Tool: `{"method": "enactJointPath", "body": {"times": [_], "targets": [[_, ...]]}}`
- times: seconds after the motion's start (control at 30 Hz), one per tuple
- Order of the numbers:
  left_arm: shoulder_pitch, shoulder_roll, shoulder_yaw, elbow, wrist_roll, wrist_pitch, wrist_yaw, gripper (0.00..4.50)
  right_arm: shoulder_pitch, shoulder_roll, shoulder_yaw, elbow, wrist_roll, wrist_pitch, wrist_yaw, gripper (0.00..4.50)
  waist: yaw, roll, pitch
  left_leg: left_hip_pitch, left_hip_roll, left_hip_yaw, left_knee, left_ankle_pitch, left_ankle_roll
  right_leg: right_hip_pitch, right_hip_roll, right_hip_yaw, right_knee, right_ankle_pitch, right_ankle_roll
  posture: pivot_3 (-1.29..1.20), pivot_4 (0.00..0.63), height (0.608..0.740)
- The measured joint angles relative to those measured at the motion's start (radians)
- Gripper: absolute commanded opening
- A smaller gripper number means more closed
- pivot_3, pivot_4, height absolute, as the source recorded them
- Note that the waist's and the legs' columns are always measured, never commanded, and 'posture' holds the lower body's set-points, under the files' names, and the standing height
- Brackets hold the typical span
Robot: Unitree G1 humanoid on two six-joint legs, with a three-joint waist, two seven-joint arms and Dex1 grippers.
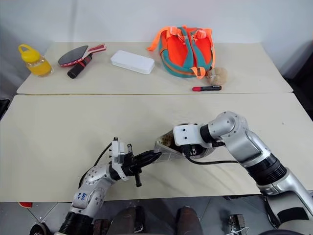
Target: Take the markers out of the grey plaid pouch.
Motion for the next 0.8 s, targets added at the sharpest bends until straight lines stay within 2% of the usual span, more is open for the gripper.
{"method": "enactJointPath", "body": {"times": [0.13, 0.3, 0.4, 0.5, 0.67, 0.8], "targets": [[-0.003, 0.002, 0.0, 0.0, 0.0, 0.002, 0.003, 0.0, -0.004, 0.002, 0.003, -0.001, -0.003, 0.025, 0.006, 1.87, 0.0, 0.0, 0.0, 0.001, 0.0, 0.0, 0.0, 0.0, 0.0, 0.001, 0.0, 0.0, 0.0, 0.0, 0.0, 0.0, 0.15, 0.74], [-0.004, 0.007, -0.003, -0.006, 0.0, 0.007, 0.003, 0.0, 0.014, -0.007, 0.024, -0.033, 0.002, 0.179, 0.05, 1.87, 0.001, 0.0, 0.0, -0.002, 0.0, 0.0, -0.001, 0.0, 0.0, -0.002, -0.001, 0.0, 0.0, 0.0, 0.0, 0.0, 0.15, 0.74], [-0.007, 0.008, -0.002, -0.008, 0.0, 0.008, 0.003, 0.0, 0.005, -0.005, 0.025, -0.031, -0.001, 0.187, 0.047, 2.44, 0.002, 0.0, 0.0, -0.003, 0.0, 0.0, -0.001, 0.0, 0.0, -0.003, 0.0, 0.0, 0.0, 0.0, 0.0, 0.0, 0.15, 0.74], [-0.009, 0.008, -0.003, -0.008, 0.0, 0.009, 0.003, 0.0, -0.005, -0.004, 0.025, -0.02, -0.01, 0.164, 0.035, 3.36, 0.003, 0.0, 0.0, -0.004, 0.0, 0.0, -0.001, 0.0, 0.0, -0.003, 0.0, -0.001, -0.001, 0.0, 0.0, 0.0, 0.15, 0.74], [-0.009, 0.008, -0.003, -0.008, 0.001, 0.013, 0.004, 0.0, -0.006, 0.001, 0.025, 0.0, -0.021, 0.119, 0.024, 3.36, 0.001, 0.0, 0.0, -0.004, 0.0, 0.0, -0.001, 0.0, 0.0, -0.003, 0.0, -0.001, 0.0, 0.0, 0.0, 0.0, 0.15, 0.74], [-0.011, 0.008, -0.002, -0.008, 0.001, 0.013, 0.004, 0.0, -0.003, 0.001, 0.025, 0.0, -0.02, 0.123, 0.028, 2.49, 0.002, 0.0, 0.0, -0.004, 0.0, 0.0, -0.001, 0.0, 0.0, -0.003, 0.0, -0.001, 0.0, 0.0, 0.0, 0.0, 0.15, 0.74]]}}
